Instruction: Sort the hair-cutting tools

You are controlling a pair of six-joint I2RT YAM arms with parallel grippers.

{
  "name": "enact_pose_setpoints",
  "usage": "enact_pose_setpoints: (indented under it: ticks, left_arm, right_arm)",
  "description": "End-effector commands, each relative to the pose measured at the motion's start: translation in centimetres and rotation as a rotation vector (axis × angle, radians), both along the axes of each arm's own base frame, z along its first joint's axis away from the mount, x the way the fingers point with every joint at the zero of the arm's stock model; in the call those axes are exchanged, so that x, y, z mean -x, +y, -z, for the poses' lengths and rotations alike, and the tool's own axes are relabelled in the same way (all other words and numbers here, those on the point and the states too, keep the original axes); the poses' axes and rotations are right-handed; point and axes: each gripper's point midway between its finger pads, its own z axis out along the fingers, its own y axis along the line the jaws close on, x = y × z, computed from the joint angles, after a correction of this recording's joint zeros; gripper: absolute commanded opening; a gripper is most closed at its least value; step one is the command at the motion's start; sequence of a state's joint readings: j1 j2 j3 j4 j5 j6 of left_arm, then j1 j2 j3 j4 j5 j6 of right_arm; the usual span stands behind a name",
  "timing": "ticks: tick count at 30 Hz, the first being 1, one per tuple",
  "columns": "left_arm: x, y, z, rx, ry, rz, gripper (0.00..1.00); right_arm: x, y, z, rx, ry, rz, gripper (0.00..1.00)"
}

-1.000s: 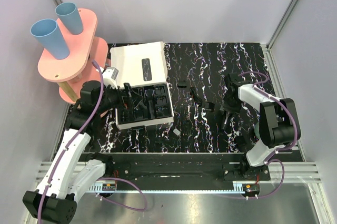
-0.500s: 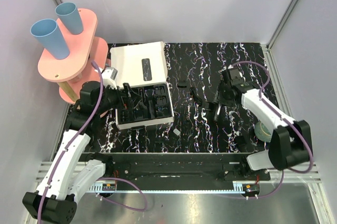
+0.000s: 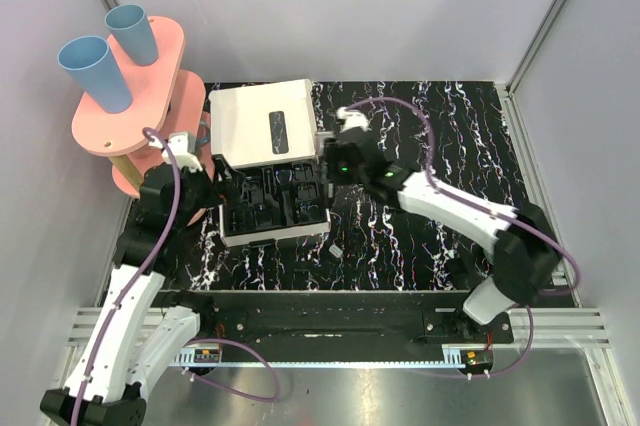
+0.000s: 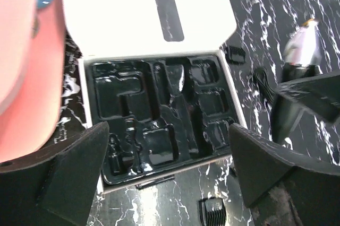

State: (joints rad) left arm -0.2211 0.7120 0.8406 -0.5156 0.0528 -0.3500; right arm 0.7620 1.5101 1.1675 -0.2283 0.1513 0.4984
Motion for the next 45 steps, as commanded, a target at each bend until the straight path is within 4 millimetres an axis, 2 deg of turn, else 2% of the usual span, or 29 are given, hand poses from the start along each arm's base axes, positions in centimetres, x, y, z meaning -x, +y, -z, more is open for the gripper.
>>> enact_pose_setpoints:
  ticks: [1,3,6,9,23,27,31,36,45]
  left_arm:
    - [0.0,3.3,-2.1,-0.01,-0.098,-0.189,0.99]
    - [0.0,3.3,-2.3,-0.009,-0.107,-0.191,0.99]
    - [-0.1,3.2,-2.1,-0.01,-0.104,-0.186,0.99]
    - [-0.2,3.1,-1.8,-0.014,-0.082,-0.181,0.99]
    - [-0.4,3.1,-1.5,-0.018,-0.068,-0.182,0.99]
    - [-0.4,3.1,-1.4,-0.02,-0.066,-0.185,0.99]
    - [-0.4,3.1,-1.5,-0.02,-0.067,-0.185,0.99]
    - [-0.4,3.2,-1.5,-0.021,-0.068,-0.187,0.99]
    - [-0.3,3.3,-1.5,-0.021,-0.069,-0.19,0.99]
  right_arm:
    - [-3.5,7.0,-4.2,-0.087,-0.208,0.028,0.22]
    - [-4.0,9.2,-3.5,-0.092,-0.215,0.004,0.22]
    - [-3.5,11.8,-1.6,-0.066,-0.164,-0.045,0.22]
    - [-3.0,12.9,-0.6,-0.057,-0.137,-0.053,0.21]
    - [-2.7,14.2,3.0,-0.049,-0.057,-0.001,0.22]
    - [-2.5,13.6,4.7,0.008,-0.043,0.039,0.21]
    - [-1.9,14.0,5.6,0.029,-0.037,0.025,0.22]
    - [-1.3,14.4,7.4,0.079,-0.028,0.01,0.27]
    - [-1.2,13.9,8.0,0.108,-0.019,0.032,0.4]
